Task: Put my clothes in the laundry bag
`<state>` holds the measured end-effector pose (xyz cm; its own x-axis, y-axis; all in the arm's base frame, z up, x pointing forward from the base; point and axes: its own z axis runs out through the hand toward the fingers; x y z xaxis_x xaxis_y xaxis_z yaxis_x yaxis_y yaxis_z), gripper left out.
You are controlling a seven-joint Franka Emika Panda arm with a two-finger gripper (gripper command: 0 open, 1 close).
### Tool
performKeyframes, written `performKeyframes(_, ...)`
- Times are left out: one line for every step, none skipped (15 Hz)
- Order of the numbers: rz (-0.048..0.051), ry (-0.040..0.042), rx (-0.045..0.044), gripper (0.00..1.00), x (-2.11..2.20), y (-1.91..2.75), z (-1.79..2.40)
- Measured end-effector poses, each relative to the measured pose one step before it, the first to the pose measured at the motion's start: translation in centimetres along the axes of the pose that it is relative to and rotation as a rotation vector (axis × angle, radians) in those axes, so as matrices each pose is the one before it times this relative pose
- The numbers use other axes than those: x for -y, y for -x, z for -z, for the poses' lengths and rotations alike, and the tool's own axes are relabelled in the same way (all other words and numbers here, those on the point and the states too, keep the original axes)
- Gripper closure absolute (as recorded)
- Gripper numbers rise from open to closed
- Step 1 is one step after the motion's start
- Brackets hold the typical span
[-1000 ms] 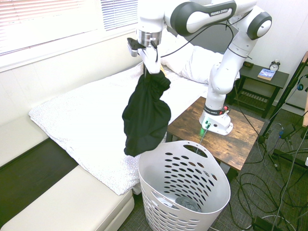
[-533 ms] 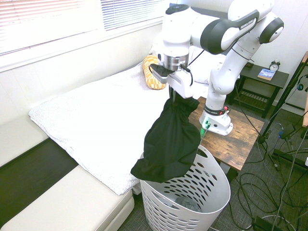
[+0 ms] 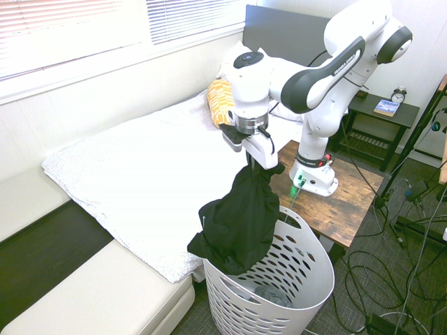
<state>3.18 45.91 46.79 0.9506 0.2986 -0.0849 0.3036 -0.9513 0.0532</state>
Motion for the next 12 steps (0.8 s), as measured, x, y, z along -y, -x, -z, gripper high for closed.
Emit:
performKeyframes(0.0086, 0.00621, -0.0017, 0.0, 0.097, 0.216, -0.132)
performKeyframes(0.00708, 0.00411, -0.00275, 0.0, 0.098, 0.167, -0.095)
performKeyframes(0.00615, 0.0035, -0.00265, 0.0, 0.094, 0.166, -0.072)
performKeyframes(0.00436, 0.00214, -0.0013, 0.0, 0.06, 0.106, -0.053)
performKeyframes(0.00322, 0.00171, -0.00113, 0.0, 0.029, 0.043, -0.038)
performKeyframes(0.00208, 0.0012, -0.00139, 0.0, -0.022, -0.055, -0.005)
performKeyframes(0.00143, 0.0001, -0.00053, 0.0, -0.024, -0.077, 0.011)
performKeyframes(0.00173, -0.00038, -0.00009, 0.0, -0.012, -0.048, 0.02)
performKeyframes(0.00078, -0.00027, 0.00003, 0.0, -0.025, -0.073, 0.011)
performKeyframes(-0.00169, -0.00097, -0.00033, 0.0, -0.035, -0.121, 0.049)
performKeyframes(-0.00994, -0.00186, -0.00194, 0.0, -0.194, -0.478, 0.131)
performKeyframes(-0.02354, -0.00673, -0.00055, 0.0, -0.556, -1.131, 0.307)
